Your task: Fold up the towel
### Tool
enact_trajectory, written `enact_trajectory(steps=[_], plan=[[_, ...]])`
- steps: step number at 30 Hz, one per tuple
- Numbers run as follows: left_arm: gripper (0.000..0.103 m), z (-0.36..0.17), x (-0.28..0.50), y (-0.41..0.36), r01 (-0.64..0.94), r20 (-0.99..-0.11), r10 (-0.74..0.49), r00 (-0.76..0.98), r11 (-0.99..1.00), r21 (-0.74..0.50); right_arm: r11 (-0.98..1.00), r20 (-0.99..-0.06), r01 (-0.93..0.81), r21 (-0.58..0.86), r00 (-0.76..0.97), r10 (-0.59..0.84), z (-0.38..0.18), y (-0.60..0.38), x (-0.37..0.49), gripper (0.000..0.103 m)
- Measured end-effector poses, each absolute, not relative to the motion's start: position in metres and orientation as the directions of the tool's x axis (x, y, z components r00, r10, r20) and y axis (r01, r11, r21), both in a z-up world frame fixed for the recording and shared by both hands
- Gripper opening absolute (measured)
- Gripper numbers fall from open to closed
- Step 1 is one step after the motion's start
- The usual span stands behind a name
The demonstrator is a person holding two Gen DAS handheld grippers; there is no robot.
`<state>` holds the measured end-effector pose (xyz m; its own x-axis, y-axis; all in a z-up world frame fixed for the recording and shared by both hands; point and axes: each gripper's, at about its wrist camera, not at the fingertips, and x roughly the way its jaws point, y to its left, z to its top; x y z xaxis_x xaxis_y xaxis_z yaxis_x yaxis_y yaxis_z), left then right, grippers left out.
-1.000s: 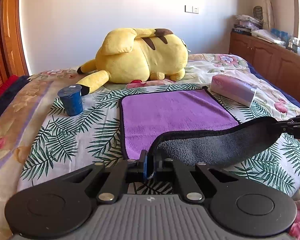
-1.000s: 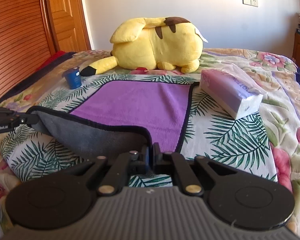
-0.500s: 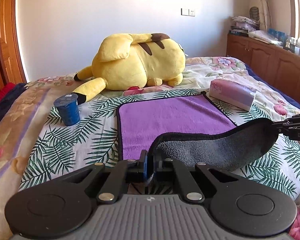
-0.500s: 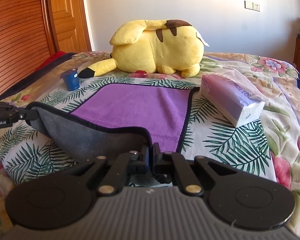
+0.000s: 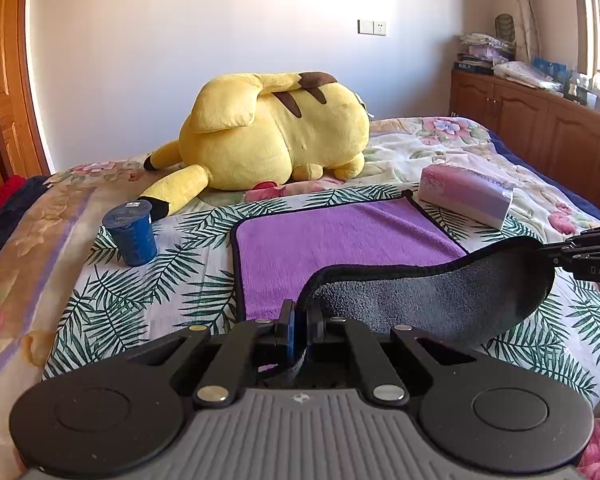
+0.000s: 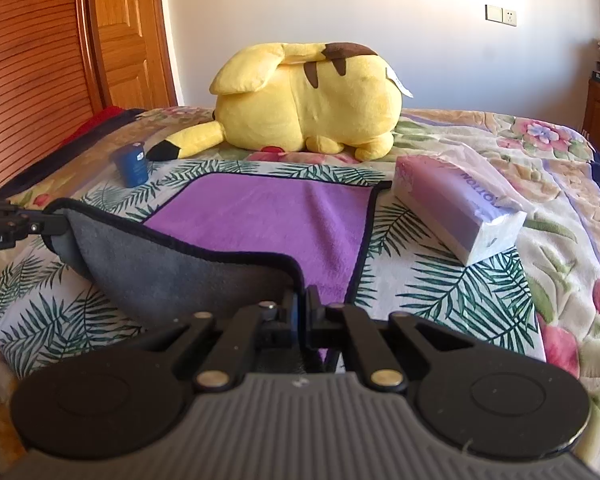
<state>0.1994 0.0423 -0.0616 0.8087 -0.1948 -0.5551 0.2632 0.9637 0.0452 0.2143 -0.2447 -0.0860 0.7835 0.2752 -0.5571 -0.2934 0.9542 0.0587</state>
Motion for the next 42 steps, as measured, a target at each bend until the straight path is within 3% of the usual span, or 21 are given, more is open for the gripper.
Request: enact_trajectory(steps=[42], plan=[[0.000, -0.051, 0.242, 0.040, 0.308, -0.527, -0.221, 0.821, 0.948, 0.081, 0.949, -0.489, -0.314, -0.003, 0.829, 0.273, -0.072, -0.242, 0.255, 0.004]])
